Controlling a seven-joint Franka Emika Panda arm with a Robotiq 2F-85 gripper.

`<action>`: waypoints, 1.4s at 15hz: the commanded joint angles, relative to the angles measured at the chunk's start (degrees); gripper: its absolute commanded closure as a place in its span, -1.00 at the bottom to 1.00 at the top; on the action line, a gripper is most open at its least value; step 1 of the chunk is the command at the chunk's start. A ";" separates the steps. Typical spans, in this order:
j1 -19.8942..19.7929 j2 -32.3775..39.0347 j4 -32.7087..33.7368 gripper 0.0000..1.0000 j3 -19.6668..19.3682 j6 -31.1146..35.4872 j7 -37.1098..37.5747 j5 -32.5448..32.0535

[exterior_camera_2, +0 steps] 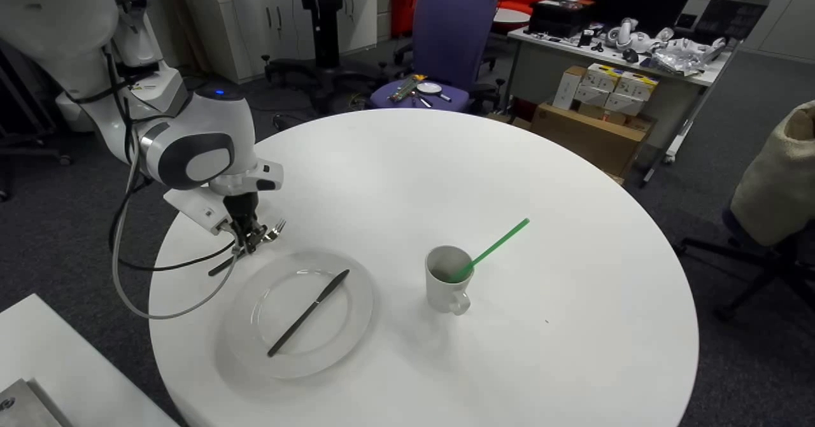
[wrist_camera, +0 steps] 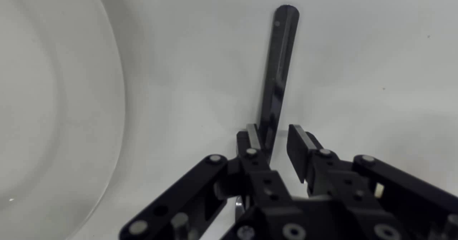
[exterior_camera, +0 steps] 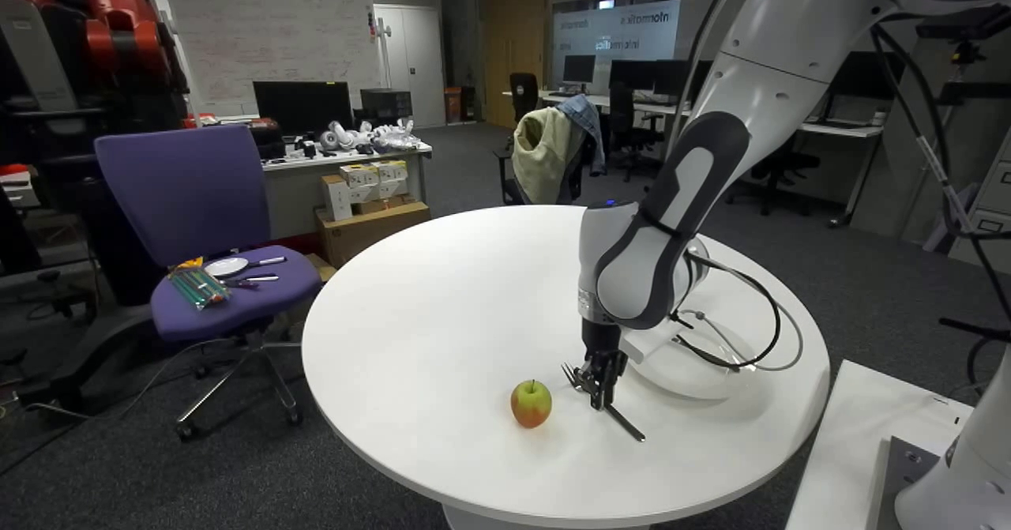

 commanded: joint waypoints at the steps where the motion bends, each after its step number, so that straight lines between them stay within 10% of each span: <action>1: -0.18 0.08 1.24 0.32 0.20 -1.94 0.78 0.64; 6: -0.09 0.16 1.25 1.00 0.06 -2.02 0.90 0.50; 21: 0.11 -9.33 -5.84 0.93 -1.63 -7.21 -0.99 -4.03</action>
